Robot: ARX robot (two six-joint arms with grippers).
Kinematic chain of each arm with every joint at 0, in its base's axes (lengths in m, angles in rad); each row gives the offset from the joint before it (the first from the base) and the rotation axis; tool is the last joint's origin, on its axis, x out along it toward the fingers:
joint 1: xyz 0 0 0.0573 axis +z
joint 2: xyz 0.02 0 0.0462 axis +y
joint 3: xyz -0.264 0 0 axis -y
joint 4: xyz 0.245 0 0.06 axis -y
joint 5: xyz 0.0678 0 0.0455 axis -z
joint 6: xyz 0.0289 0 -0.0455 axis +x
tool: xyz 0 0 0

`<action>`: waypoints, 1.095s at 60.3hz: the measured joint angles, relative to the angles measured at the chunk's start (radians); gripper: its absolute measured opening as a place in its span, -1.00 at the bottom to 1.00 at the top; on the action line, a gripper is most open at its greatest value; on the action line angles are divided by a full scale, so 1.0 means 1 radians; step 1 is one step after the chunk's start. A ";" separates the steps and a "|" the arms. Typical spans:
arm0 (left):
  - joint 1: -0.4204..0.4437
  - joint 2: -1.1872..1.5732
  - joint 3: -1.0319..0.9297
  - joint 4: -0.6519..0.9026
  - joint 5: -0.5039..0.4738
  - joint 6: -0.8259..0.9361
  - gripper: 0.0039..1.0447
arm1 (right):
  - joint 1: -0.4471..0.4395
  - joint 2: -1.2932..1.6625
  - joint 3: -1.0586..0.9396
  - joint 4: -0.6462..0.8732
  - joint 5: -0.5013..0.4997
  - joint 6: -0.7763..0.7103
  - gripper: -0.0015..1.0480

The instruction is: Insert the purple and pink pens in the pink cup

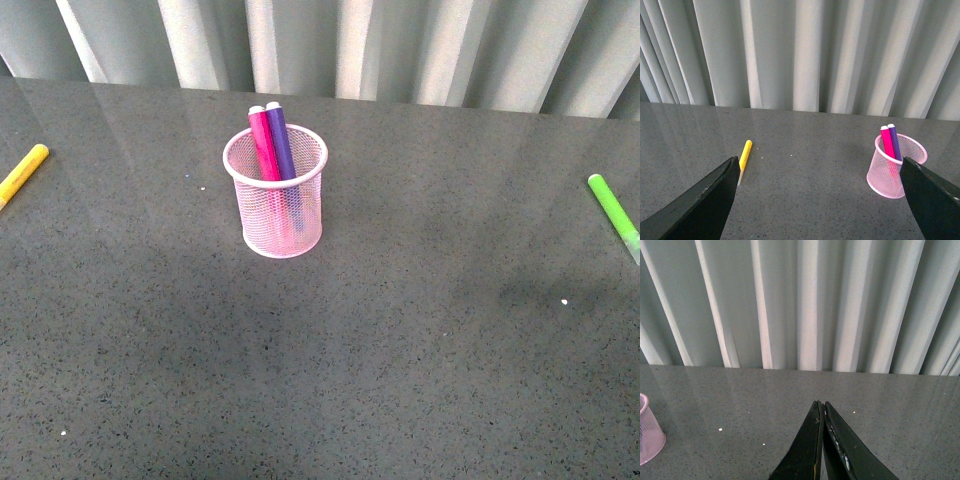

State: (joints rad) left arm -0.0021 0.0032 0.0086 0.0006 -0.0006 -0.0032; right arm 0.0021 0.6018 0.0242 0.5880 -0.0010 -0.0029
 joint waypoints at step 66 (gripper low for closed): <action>0.000 0.000 0.000 0.000 0.000 0.000 0.88 | 0.000 -0.566 -0.001 -0.580 0.001 0.000 -0.94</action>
State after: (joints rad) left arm -0.0021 0.0032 0.0086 0.0006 -0.0006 -0.0036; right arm 0.0021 0.0360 0.0231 0.0082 -0.0002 -0.0025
